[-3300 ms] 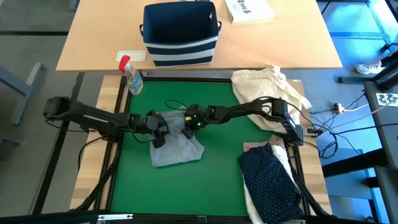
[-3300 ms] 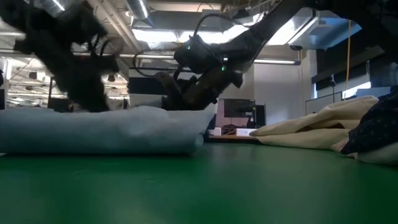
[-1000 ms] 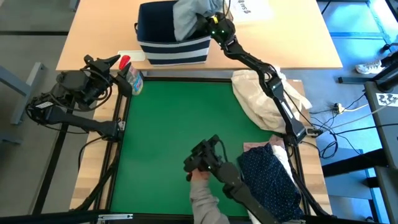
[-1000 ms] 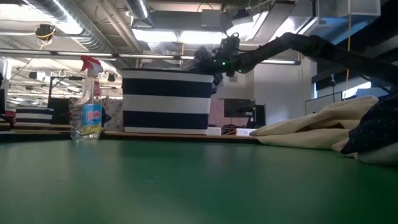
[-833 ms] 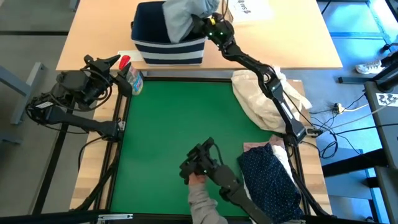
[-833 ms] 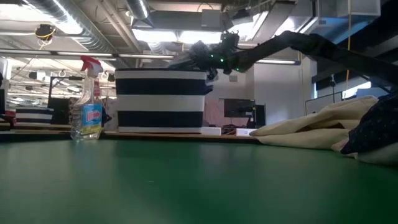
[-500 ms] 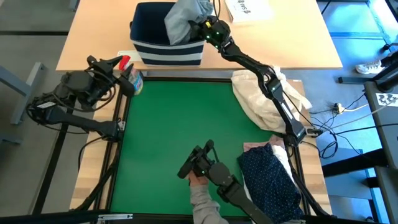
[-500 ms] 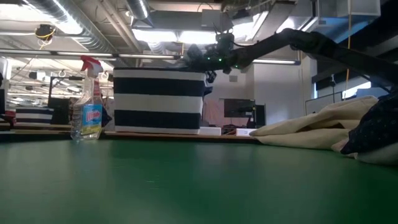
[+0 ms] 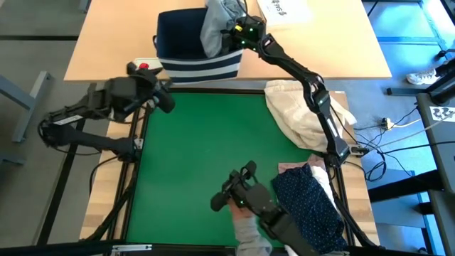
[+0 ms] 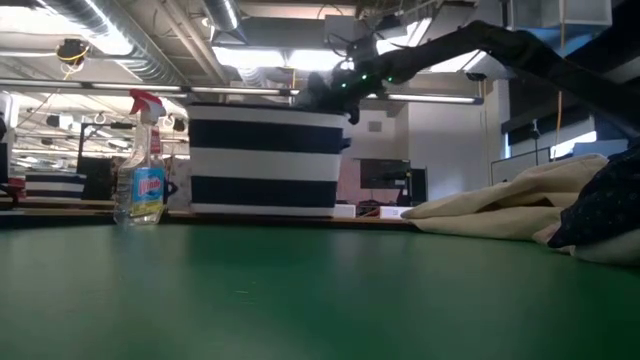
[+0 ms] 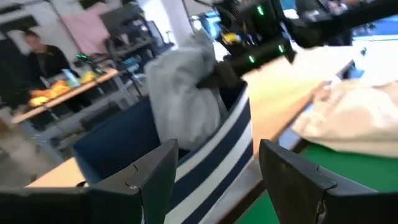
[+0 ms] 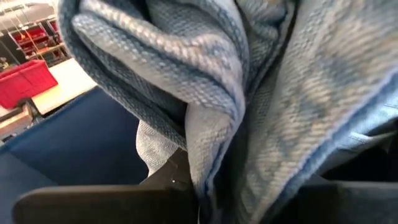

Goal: Fold laundry
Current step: Put the blue jeans into the blue laundry bin

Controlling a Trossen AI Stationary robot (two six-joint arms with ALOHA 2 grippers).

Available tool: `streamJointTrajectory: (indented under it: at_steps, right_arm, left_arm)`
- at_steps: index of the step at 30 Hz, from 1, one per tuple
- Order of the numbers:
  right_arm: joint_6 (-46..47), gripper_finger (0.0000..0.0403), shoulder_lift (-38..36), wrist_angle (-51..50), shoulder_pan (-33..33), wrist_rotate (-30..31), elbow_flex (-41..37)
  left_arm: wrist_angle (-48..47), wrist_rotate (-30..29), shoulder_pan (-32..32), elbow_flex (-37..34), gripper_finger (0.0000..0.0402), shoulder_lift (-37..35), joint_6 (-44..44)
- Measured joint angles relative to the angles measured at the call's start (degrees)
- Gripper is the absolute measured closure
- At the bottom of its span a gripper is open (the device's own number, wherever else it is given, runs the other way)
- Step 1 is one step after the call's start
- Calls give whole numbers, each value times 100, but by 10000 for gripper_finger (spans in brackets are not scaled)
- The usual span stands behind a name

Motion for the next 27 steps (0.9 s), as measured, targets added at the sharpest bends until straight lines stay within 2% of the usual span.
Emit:
streamJointTrajectory:
  at_steps: [4, 9, 12, 17, 22, 27]
  right_arm:
    - [-6, 317, -157, -157, -44, -195, 0]
    - [-7, 317, -219, -141, -109, -375, 2]
    - [-2, 317, -242, -105, -144, -515, 2]
    - [15, 317, -253, -70, -154, -862, 2]
    - [-278, 317, -254, -119, -151, -1207, 9]
    - [-450, 317, -254, -297, -148, -1410, 11]
  left_arm:
    - [-22, 865, 619, 185, 179, 370, -61]
    - [-194, 2094, 1680, 802, 179, 1082, 11]
    - [-594, 2611, 2385, 1283, 179, 1674, 141]
    - [-924, 3157, 3358, 1987, 179, 2726, 462]
    - [-1549, 4283, 3893, 2525, 179, 3661, 975]
    - [-1774, 4679, 4160, 2638, 179, 4182, 1230]
